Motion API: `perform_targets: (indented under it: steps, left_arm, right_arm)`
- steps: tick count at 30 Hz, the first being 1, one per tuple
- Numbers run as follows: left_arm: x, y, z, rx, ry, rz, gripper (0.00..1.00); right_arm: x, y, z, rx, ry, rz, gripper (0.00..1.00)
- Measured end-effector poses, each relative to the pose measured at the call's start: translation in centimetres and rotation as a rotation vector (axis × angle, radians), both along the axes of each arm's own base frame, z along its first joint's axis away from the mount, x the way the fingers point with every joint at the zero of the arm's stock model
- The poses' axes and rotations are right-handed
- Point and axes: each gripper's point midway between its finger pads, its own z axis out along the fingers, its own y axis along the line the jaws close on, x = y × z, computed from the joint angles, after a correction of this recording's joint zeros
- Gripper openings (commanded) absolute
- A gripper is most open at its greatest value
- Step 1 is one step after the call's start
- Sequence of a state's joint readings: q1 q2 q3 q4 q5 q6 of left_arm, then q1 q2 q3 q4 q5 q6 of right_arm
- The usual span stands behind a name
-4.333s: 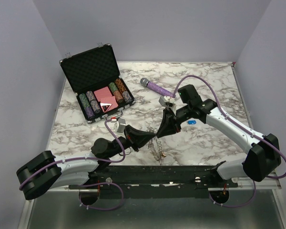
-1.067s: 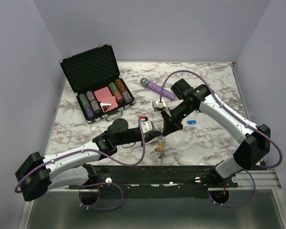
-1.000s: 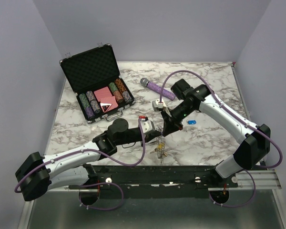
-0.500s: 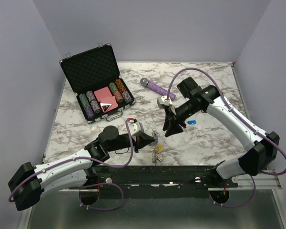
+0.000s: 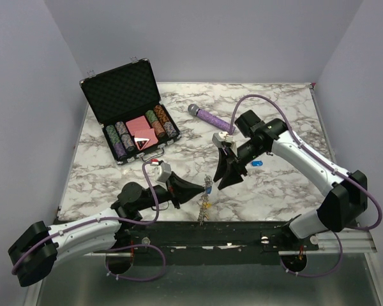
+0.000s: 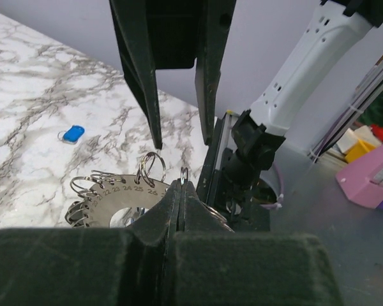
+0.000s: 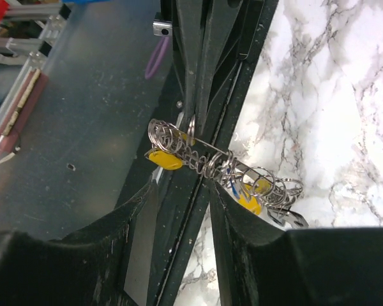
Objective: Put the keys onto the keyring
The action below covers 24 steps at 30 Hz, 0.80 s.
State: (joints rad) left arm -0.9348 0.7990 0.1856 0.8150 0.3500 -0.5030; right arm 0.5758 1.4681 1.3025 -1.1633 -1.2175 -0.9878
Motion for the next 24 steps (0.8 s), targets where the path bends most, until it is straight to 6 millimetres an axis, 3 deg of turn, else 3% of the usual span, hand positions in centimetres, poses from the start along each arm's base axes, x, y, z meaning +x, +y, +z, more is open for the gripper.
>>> perform_targets:
  steps: [5, 14, 24]
  left_arm:
    - [-0.2, 0.5, 1.1, -0.086, 0.009, -0.001, 0.0]
    - [0.5, 1.6, 1.7, -0.152, -0.023, 0.014, 0.0]
    - [0.7, 1.0, 1.6, -0.142, -0.015, -0.015, 0.0]
  right_arm:
    - [-0.1, 0.4, -0.2, 0.022, 0.05, 0.019, 0.51]
    - [-1.1, 0.6, 1.2, 0.08, 0.094, 0.038, 0.57]
    - [-1.5, 1.1, 2.3, 0.096, 0.132, 0.036, 0.57]
